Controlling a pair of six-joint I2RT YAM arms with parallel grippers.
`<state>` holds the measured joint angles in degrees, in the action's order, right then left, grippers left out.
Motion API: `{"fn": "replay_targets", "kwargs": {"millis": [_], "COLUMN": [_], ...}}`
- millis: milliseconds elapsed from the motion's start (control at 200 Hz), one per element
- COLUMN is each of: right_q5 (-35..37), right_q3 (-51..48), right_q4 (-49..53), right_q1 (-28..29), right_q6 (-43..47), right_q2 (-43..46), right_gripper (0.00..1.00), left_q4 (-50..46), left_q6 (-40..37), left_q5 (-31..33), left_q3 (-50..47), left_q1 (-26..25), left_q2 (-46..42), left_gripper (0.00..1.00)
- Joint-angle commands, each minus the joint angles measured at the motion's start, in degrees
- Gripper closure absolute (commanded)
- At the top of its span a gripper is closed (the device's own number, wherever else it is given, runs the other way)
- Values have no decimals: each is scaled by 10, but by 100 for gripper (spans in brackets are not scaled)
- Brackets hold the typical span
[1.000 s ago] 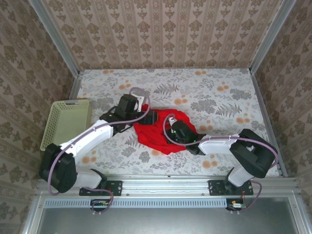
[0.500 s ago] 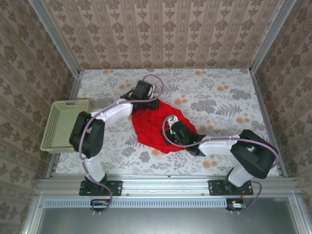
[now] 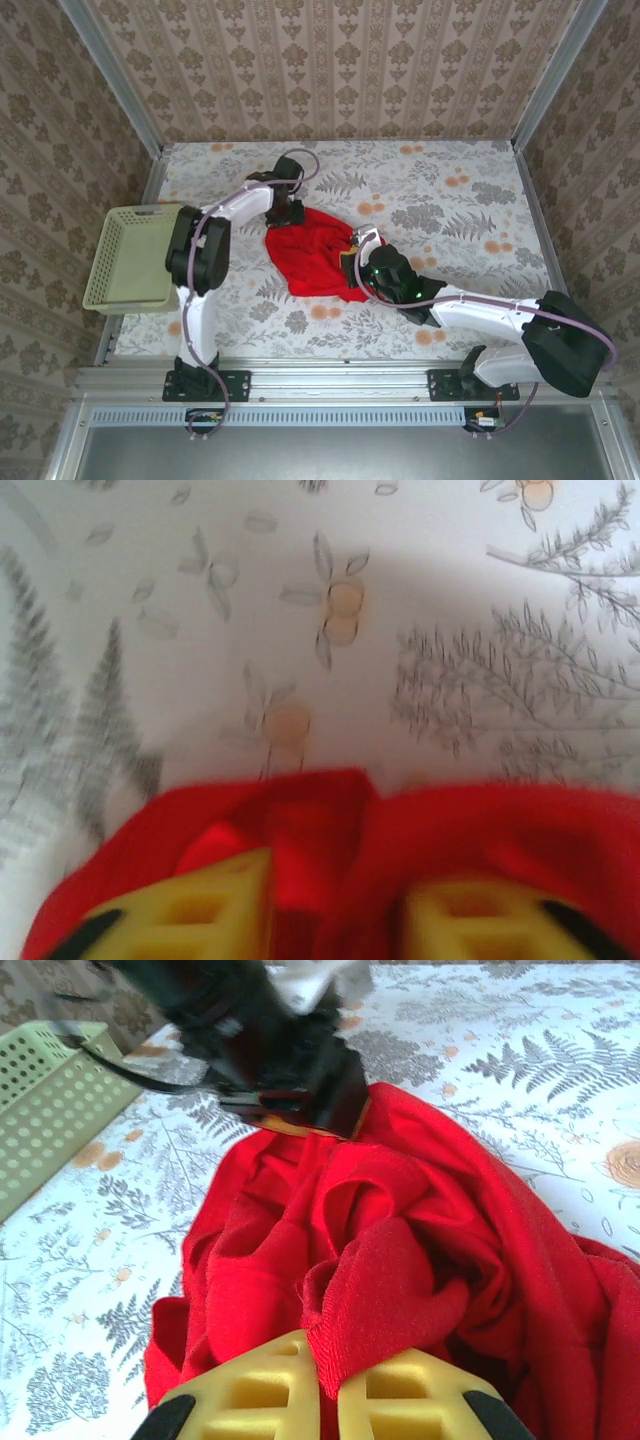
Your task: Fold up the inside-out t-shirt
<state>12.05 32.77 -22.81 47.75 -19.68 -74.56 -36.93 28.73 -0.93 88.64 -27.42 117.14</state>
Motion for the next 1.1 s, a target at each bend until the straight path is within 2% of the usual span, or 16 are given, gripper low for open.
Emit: {"fn": "replay_targets", "kwargs": {"millis": [0,95,200,290,335,375,450,545,725,785,890,940,1000,1095], "right_q5": [14,7,-10,-25,-28,-30,-37,-69,-126,-146,-155,-154,-144,-110], "right_q3": [-15,-16,-22,-22,-18,-13,6,39,124,154,206,223,240,260], "right_q4": [14,36,57,90,112,131,181,225,272,278,308,320,335,371], "right_q1": [-7,-7,-7,-7,-8,-9,-20,-49,-73,-73,-73,-73,-73,-76], "right_q6": [-14,-39,-63,-76,-80,-82,-89,-96,-100,-101,-108,-109,-107,-92], "right_q2": [-16,-34,-48,-44,-30,-16,6,12,-48,-95,-155,-173,-181,-170], "right_gripper": [100,100,100,78,60,49,44,41,43,43,49,54,66,94], "left_q4": [-3,32,81,111,119,125,144,168,218,234,257,264,264,264], "left_q6": [4,27,62,88,98,106,115,122,132,137,145,146,147,148], "left_q5": [17,19,-11,-20,-21,-19,-19,-21,-29,-30,-32,-33,-31,-20], "left_q3": [-70,-156,-235,-279,-292,-301,-322,-346,-392,-408,-434,-444,-450,-462], "left_q1": [-25,-59,-93,-116,-123,-127,-127,-125,-127,-127,-127,-127,-127,-119], "left_q2": [-117,-204,-256,-263,-255,-247,-232,-229,-254,-265,-285,-292,-301,-318], "left_gripper": [40,29,26,24,23,23,24,33,49,55,64,67,73,85]}}
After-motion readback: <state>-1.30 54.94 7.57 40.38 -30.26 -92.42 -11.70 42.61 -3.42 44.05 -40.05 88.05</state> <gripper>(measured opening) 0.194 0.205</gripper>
